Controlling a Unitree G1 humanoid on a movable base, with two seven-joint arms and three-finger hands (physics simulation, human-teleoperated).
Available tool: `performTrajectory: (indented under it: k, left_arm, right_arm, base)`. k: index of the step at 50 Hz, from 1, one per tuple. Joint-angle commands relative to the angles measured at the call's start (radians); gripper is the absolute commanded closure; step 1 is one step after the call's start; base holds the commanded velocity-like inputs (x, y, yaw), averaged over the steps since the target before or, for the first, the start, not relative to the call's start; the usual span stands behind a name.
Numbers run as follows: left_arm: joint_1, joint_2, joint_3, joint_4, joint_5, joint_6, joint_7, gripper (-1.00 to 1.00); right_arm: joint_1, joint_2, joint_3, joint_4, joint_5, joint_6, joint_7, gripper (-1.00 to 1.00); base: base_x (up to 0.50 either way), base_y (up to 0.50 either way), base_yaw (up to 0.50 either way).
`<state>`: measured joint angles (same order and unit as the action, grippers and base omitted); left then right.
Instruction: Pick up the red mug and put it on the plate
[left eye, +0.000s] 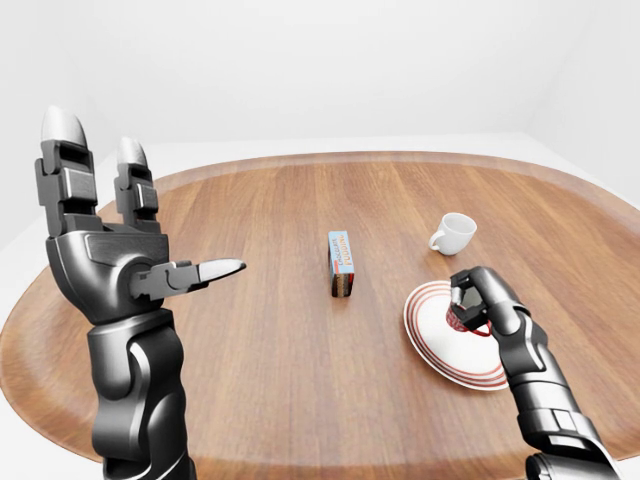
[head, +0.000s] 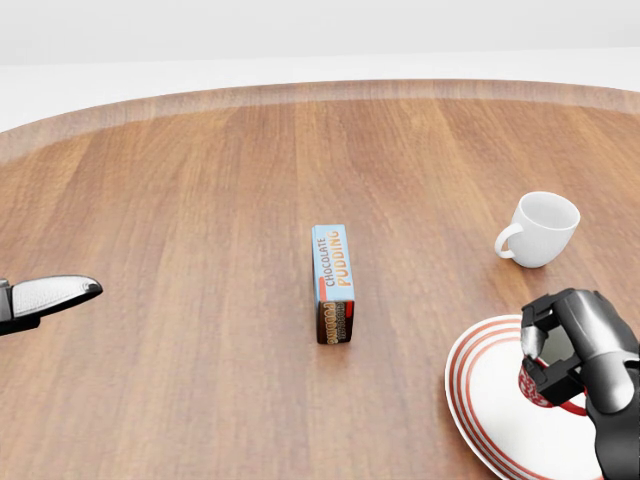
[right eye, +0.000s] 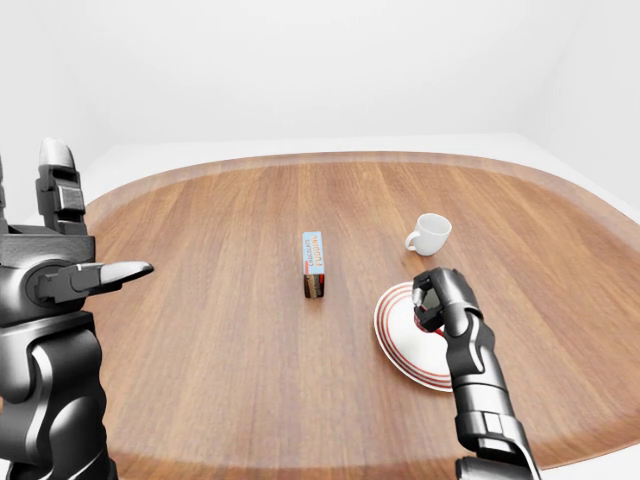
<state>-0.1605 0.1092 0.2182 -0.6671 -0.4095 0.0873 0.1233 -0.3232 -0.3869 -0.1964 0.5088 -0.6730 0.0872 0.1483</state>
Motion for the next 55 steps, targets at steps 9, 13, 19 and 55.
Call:
performTrajectory:
  k: [9,13,19,55]
  left_arm:
    - [0.002,0.004,0.007,0.014,0.001,0.0,-0.004,-0.95]
    - [-0.002,0.005,0.009,0.011,-0.002,0.0,0.0,-0.95]
    - [0.003,0.002,0.004,0.012,0.002,0.0,-0.003,-0.95]
    - [-0.005,0.008,0.013,0.05,0.005,0.0,-0.006,-0.95]
  right_arm:
    - [-0.023,-0.007,0.02,0.161,0.06,0.0,-0.138,1.0]
    - [-0.031,-0.023,0.022,0.224,0.07,0.0,-0.174,1.0]
    - [-0.025,-0.044,0.015,0.231,0.075,0.0,-0.204,1.0]
    - [0.019,-0.007,-0.012,-0.038,0.04,0.0,-0.131,-1.0]
  base:
    - [0.0,0.0,0.0]
    - [0.0,0.0,0.0]
    - [0.0,0.0,0.0]
    - [0.0,0.0,0.0]
